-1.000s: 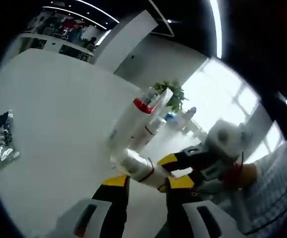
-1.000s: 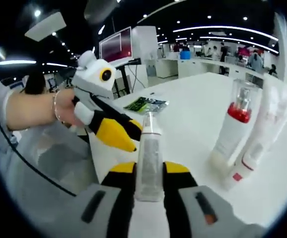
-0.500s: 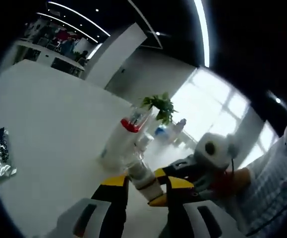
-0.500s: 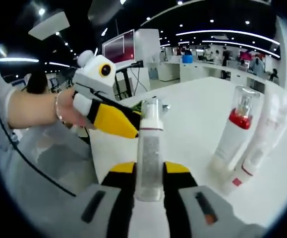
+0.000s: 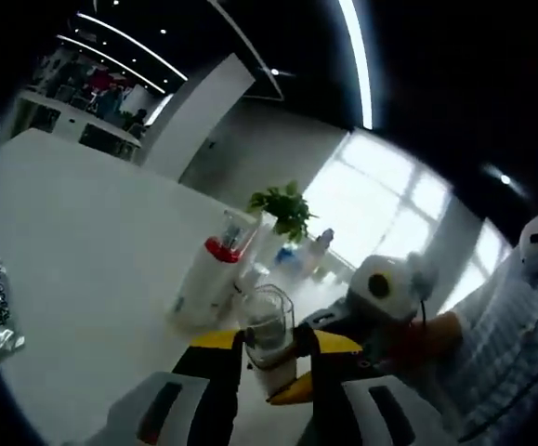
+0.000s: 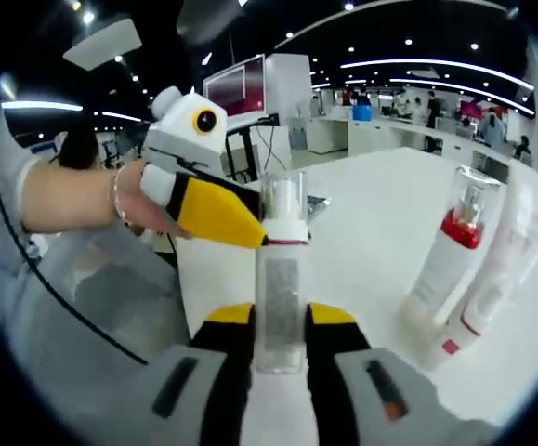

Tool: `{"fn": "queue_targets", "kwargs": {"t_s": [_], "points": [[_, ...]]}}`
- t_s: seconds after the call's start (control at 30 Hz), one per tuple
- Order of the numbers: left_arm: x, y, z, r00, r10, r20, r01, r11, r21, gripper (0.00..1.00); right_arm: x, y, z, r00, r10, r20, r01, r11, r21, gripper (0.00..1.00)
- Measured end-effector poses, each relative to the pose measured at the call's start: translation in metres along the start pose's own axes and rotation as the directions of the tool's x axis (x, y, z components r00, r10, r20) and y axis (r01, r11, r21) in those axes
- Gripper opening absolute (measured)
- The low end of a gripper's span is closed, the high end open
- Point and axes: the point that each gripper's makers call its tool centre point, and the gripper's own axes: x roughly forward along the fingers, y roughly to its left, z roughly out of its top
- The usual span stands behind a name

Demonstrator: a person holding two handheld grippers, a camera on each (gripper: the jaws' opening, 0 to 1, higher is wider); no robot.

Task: Arrange the skincare products in the storage area until every visible bottle or jar stands upright without overlapping.

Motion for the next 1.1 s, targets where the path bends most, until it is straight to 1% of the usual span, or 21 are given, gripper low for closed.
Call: {"fn": "queue_targets", "kwargs": {"t_s": [0.07,0.2,0.33,0.37,0.4,0.43,0.47,0.5,0.53,0.63,0.73,0.83,0.93,0.97,1.03,1.1], "points": [[0.000,-0.003,0.001,1.000,-0.011,0.005,0.011,1.000,0.008,0.29,0.000,0.001,0.000,1.000,0.006,-0.001,-0.006,1.000,-0.006,0.21],[0.001,-0.006,0.000,1.000,-0.020,-0.002,0.020,0.999,0.025,0.29,0.002,0.004,-0.005,0.999,0.008,-0.032,-0.010,0.999,-0.051,0.21],[0.003,-0.007,-0.002,1.000,-0.012,-0.012,0.013,0.999,0.045,0.29,0.005,0.005,-0.015,0.996,-0.011,-0.084,0.000,0.991,-0.132,0.21],[0.003,-0.006,-0.003,1.000,-0.012,-0.015,0.013,0.998,0.056,0.28,0.005,0.006,-0.016,0.996,-0.010,-0.090,-0.003,0.990,-0.140,0.21],[0.004,-0.006,-0.003,1.000,-0.005,-0.016,0.006,0.998,0.069,0.26,0.006,0.007,-0.018,0.995,-0.007,-0.098,-0.008,0.989,-0.146,0.21],[0.004,-0.004,-0.003,1.000,0.021,-0.022,-0.019,0.996,0.089,0.25,0.006,0.008,-0.019,0.995,-0.005,-0.102,-0.010,0.988,-0.152,0.21],[0.003,0.000,-0.003,0.999,0.048,-0.024,-0.045,0.992,0.118,0.25,0.006,0.007,-0.018,0.995,-0.009,-0.100,-0.006,0.989,-0.147,0.21],[0.004,-0.007,-0.004,1.000,0.023,-0.021,-0.020,0.993,0.117,0.25,0.006,0.006,-0.018,0.995,-0.011,-0.100,-0.004,0.989,-0.148,0.21],[0.004,-0.009,-0.003,0.999,0.027,-0.017,-0.025,0.991,0.131,0.25,0.005,0.006,-0.018,0.995,-0.012,-0.100,-0.003,0.988,-0.152,0.21],[0.005,-0.009,-0.003,0.999,0.036,-0.019,-0.033,0.990,0.137,0.25,0.005,0.005,-0.018,0.995,-0.016,-0.099,0.000,0.988,-0.154,0.21],[0.007,-0.009,-0.005,0.998,0.051,-0.031,-0.045,0.987,0.157,0.24,0.006,0.003,-0.020,0.993,-0.029,-0.114,0.011,0.988,-0.154,0.21],[0.008,-0.006,-0.005,0.997,0.067,-0.030,-0.061,0.984,0.168,0.24,0.006,-0.001,-0.021,0.991,-0.052,-0.120,0.032,0.986,-0.161,0.22],[0.008,-0.004,-0.004,0.995,0.093,-0.029,-0.086,0.979,0.183,0.24,0.006,-0.002,-0.021,0.991,-0.056,-0.120,0.037,0.987,-0.158,0.22],[0.008,-0.002,-0.004,0.994,0.103,-0.027,-0.096,0.978,0.184,0.24,0.006,-0.007,-0.022,0.990,-0.068,-0.123,0.051,0.989,-0.138,0.23],[0.007,0.003,-0.004,0.992,0.125,-0.026,-0.118,0.976,0.185,0.24,0.004,-0.014,-0.025,0.986,-0.095,-0.138,0.078,0.989,-0.124,0.26],[0.006,0.006,-0.004,0.990,0.140,-0.023,-0.134,0.976,0.172,0.24,0.002,-0.020,-0.024,0.984,-0.115,-0.135,0.099,0.988,-0.118,0.30]]}}
